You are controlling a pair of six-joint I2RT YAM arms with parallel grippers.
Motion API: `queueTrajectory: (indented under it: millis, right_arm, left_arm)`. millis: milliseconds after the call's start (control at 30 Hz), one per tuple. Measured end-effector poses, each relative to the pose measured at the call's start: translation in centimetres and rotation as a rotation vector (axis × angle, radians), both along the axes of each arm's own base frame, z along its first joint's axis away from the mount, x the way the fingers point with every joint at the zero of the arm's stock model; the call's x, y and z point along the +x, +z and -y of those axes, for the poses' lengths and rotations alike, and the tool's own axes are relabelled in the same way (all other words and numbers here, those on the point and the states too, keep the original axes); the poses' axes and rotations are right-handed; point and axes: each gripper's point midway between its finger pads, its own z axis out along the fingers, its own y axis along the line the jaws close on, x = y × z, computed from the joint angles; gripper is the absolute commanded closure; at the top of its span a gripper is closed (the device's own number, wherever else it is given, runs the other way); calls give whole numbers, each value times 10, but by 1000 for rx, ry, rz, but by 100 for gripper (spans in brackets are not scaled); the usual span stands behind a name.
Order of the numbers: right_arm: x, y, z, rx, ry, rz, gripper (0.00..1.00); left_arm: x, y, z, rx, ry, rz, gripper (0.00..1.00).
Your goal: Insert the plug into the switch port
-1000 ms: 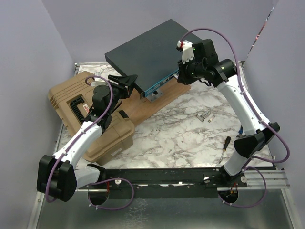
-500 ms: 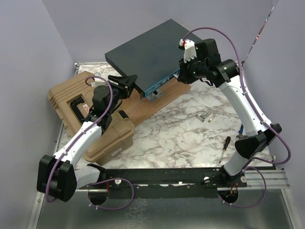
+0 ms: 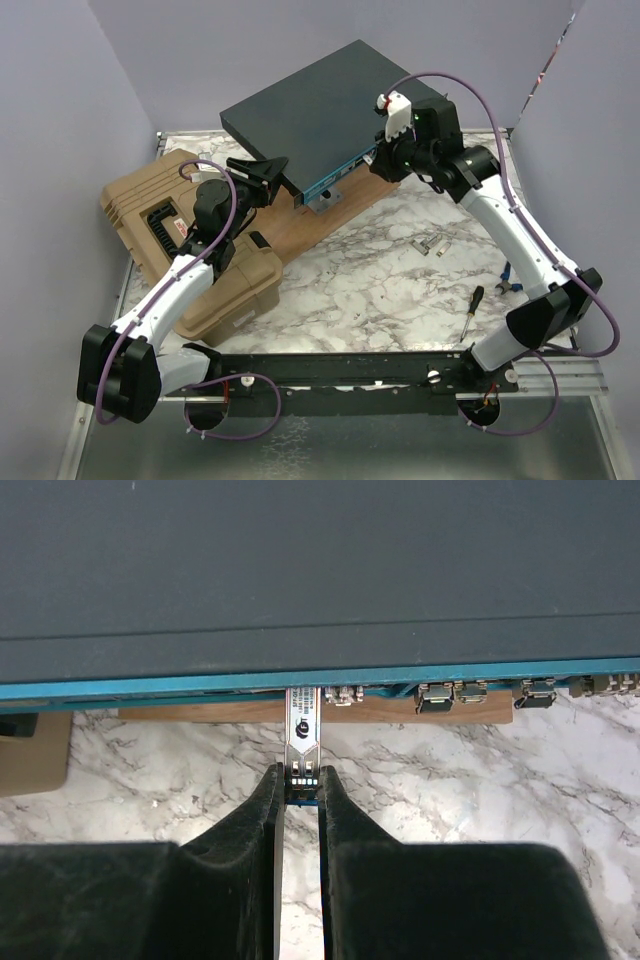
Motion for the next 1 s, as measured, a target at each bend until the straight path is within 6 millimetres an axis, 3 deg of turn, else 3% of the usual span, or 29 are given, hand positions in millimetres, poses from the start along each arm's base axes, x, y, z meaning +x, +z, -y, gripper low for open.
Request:
queueTrajectory:
  millis: [133,400,533,800,1000]
  right_arm:
    - [1,-8,1,-2,12,34,99]
    - [2,-3,0,0,20,58,99]
    - [8,11,-3,8,26,83,99]
    - [15,7,-10,3,40,62,99]
    - [20,9,-14,19,45,77,92]
  left_arm:
    - [0,0,0,0,0,0,94]
    - [0,0,0,0,0,0,94]
    - [0,0,0,0,0,1,95]
    - [0,0,0,-2,0,0,97]
    - [0,0,0,-2,0,0,97]
